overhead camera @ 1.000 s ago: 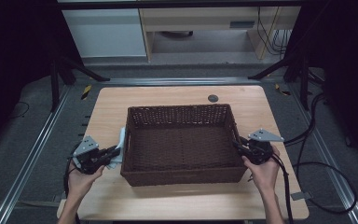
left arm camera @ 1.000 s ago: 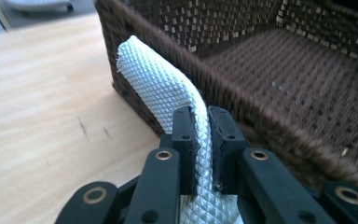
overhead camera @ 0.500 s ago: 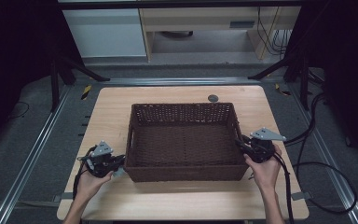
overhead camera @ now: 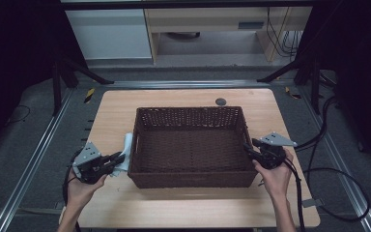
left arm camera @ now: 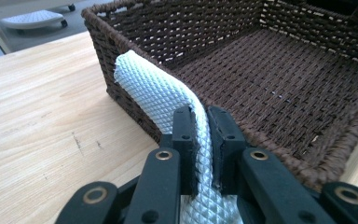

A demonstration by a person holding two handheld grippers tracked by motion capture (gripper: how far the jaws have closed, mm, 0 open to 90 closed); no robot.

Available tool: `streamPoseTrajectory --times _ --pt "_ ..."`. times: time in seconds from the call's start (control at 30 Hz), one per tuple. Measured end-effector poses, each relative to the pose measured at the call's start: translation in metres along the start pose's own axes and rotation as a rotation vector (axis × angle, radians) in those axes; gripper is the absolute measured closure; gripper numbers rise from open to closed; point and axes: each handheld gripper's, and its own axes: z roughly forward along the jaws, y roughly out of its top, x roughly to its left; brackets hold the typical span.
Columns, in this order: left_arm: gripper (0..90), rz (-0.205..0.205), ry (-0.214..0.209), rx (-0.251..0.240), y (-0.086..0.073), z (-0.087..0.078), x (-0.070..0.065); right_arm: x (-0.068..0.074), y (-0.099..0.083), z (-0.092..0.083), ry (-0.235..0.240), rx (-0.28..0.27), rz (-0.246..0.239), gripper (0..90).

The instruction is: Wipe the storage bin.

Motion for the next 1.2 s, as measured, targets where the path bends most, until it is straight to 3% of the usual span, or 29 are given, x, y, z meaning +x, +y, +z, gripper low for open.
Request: streamPoseTrajectory --times 0.07,0.4,0.47,0.57,0.63,0.73,0.83,0.87,1.0,1.2 --pt "80.6 -0.003 -0.001 0.002 -0.001 0.001 0.0 0.0 0.0 0.0 -0.001 -0.001 -0.001 58.6" --pt "80.8 -0.029 -0.022 0.131 -0.026 0.019 -0.008 -0.002 0.002 -0.008 0.003 -0.028 -0.009 51.6" --pt "80.8 -0.033 -0.021 0.167 -0.033 0.021 -0.011 -0.002 0.001 -0.01 0.012 -0.02 -0.012 51.1" --pt "80.8 -0.034 -0.02 0.181 -0.036 0.022 -0.011 -0.001 -0.001 -0.009 0.023 -0.003 -0.01 51.1" --pt "80.8 -0.039 -0.017 0.169 -0.035 0.021 -0.01 0.0 -0.003 -0.006 0.021 0.028 -0.024 52.8" --pt "80.8 -0.043 -0.02 0.118 -0.028 0.015 -0.01 0.0 -0.004 -0.005 0.034 0.025 -0.02 54.8" --pt "80.8 -0.026 -0.014 0.065 -0.019 0.004 -0.012 0.001 -0.004 -0.004 0.048 0.02 -0.029 63.6" --pt "80.8 -0.026 -0.014 0.065 -0.019 0.004 -0.012 0.001 -0.004 -0.004 0.048 0.02 -0.029 63.6" --pt "80.9 -0.008 -0.011 0.007 -0.011 -0.008 -0.014 0.003 -0.004 -0.004 0.014 0.001 -0.024 67.6" --pt "80.9 -0.005 -0.009 -0.007 -0.011 -0.012 -0.014 0.004 -0.003 -0.002 -0.006 -0.008 -0.023 68.4"
